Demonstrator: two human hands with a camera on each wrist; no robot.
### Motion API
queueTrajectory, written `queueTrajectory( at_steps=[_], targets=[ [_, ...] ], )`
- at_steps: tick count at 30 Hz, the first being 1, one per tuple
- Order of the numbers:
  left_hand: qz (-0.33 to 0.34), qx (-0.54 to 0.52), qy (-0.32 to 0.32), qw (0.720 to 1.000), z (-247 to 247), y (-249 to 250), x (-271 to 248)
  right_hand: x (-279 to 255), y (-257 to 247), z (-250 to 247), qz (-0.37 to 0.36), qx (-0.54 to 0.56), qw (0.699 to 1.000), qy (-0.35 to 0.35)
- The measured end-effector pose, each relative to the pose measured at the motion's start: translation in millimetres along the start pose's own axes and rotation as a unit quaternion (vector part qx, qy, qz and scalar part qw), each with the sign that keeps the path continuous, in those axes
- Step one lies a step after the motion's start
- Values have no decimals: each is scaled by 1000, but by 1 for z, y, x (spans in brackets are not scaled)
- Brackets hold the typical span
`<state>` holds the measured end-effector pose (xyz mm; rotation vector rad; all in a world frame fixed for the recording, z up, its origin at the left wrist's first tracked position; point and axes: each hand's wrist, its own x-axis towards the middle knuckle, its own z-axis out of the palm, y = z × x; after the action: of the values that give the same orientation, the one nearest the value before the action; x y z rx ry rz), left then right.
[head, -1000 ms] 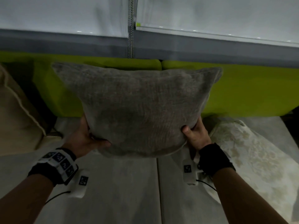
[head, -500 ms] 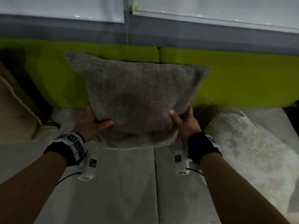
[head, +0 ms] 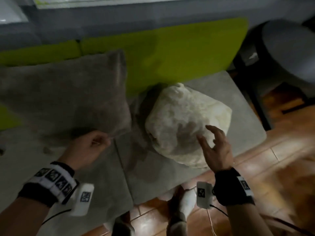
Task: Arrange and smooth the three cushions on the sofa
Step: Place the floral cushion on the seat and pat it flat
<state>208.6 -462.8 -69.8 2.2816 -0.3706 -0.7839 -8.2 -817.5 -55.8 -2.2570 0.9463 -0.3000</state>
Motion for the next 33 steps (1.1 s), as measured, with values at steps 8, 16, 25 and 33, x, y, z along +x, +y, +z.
queueTrajectory(
  at_steps=[8,16,25,33],
  targets=[
    [-19,-15,10,1000,117,150,88,32,129,-70,153,6,981,123],
    [-166,108,2,980,152,184,151,38,154,-44,233,153,954,-114],
    [-187,-5,10,982,180,214,136,53,142,-16,260,391,874,-125],
    [-147,-139,20,979,211,230,99,157,145,-98,236,285,916,-156]
  ],
)
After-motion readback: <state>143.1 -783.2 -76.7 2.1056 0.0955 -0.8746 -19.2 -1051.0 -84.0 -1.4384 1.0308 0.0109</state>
